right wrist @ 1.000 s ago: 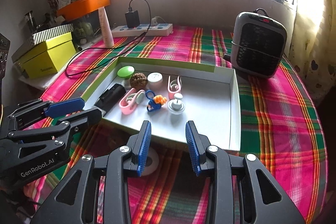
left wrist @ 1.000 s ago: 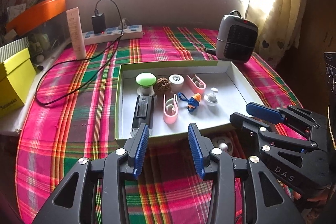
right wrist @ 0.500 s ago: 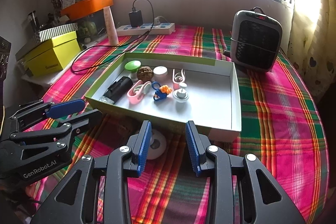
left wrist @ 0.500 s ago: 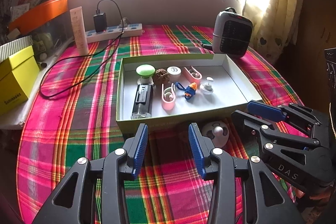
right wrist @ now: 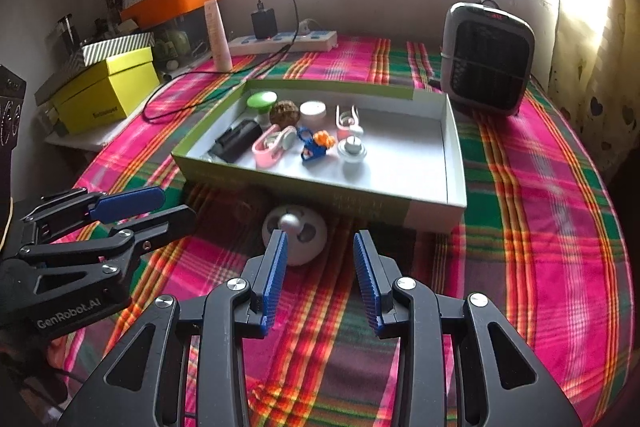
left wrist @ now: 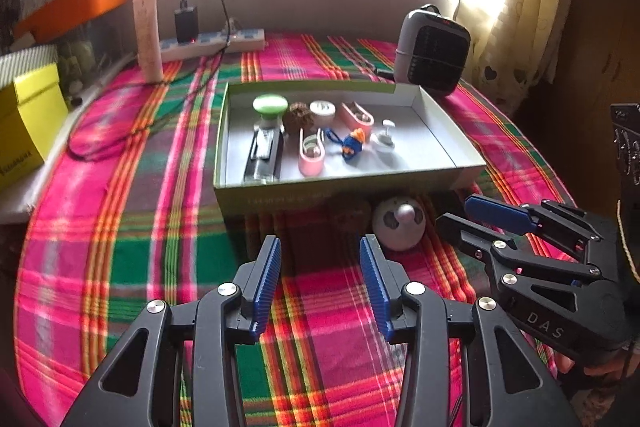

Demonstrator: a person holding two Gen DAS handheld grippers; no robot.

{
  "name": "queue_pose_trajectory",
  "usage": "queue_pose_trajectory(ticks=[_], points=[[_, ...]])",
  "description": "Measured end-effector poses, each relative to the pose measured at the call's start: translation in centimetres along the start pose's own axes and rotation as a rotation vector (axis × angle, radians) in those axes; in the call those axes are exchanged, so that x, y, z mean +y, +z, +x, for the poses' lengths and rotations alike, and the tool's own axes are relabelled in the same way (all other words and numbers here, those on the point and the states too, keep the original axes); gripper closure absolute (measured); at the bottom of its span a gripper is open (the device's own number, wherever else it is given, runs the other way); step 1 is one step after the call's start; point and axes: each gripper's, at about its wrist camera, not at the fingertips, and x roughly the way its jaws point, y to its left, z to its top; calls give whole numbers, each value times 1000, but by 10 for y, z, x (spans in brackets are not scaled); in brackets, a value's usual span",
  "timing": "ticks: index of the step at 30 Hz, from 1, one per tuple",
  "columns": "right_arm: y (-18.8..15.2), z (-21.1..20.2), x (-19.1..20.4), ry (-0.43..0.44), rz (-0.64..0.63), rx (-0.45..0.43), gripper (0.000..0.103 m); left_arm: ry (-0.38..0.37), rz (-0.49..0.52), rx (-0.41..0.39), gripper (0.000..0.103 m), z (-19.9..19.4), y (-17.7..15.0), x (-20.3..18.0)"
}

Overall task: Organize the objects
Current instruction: 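Withdraw both open grippers from the tray toward the remaining items, then grasp the white ball with a face using the right gripper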

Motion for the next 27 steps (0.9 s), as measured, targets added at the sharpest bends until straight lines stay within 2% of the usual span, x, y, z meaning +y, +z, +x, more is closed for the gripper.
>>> queue_pose_trajectory(ticks=[2, 13, 27], points=[[-2, 2, 0, 5, 3, 4, 57, 5, 3, 6, 62, 1, -4, 1], [-2, 21, 12, 35, -29, 40, 56, -3, -24, 32, 60, 6, -11, 11], [6, 42, 21, -17, -89, 72, 55, -12, -38, 45, 60, 14, -8, 18]])
